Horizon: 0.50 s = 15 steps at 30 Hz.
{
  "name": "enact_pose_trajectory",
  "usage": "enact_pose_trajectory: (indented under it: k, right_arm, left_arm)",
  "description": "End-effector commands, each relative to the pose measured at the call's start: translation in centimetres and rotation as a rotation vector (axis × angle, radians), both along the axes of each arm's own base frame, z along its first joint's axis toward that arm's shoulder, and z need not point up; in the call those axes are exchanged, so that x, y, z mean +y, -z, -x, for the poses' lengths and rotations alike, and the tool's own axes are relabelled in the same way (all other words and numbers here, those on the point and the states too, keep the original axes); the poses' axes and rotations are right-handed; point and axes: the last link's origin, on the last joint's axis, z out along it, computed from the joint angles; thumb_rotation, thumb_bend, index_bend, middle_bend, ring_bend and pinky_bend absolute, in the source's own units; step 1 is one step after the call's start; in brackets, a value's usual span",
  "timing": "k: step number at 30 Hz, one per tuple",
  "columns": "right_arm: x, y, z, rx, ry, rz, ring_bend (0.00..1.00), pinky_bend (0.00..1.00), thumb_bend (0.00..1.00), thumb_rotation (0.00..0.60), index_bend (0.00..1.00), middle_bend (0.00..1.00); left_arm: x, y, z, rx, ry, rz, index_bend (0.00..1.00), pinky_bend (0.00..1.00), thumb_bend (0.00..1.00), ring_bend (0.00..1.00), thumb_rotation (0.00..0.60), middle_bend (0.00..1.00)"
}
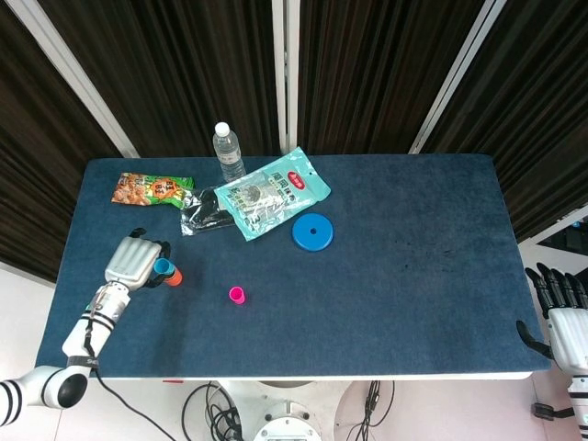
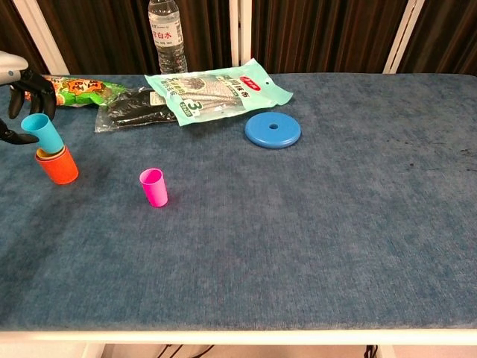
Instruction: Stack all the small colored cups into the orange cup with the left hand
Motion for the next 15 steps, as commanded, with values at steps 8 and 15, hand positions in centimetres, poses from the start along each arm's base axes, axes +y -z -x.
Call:
enact_pose_trajectory:
  k: [8, 15]
  right_arm:
    - [0.1, -0.1, 0.0, 0.001, 0.001, 0.004, 0.00, 0.00, 0.28, 0.600, 0.00, 0.00]
    - [0.0, -0.2, 0.0, 0.003, -0.001, 0.008, 0.00, 0.00, 0.28, 0.600, 0.00, 0.00]
  left_arm:
    - [-0.4, 0.3, 0.4, 0.024, -0.020, 0.032, 0.28, 0.16, 0.25, 0.36, 0.600, 0.35]
    - [-1.1, 0.0, -1.3, -0.053, 0.027, 0.045, 0.16, 0.14, 0.23, 0.20, 0.600, 0.22]
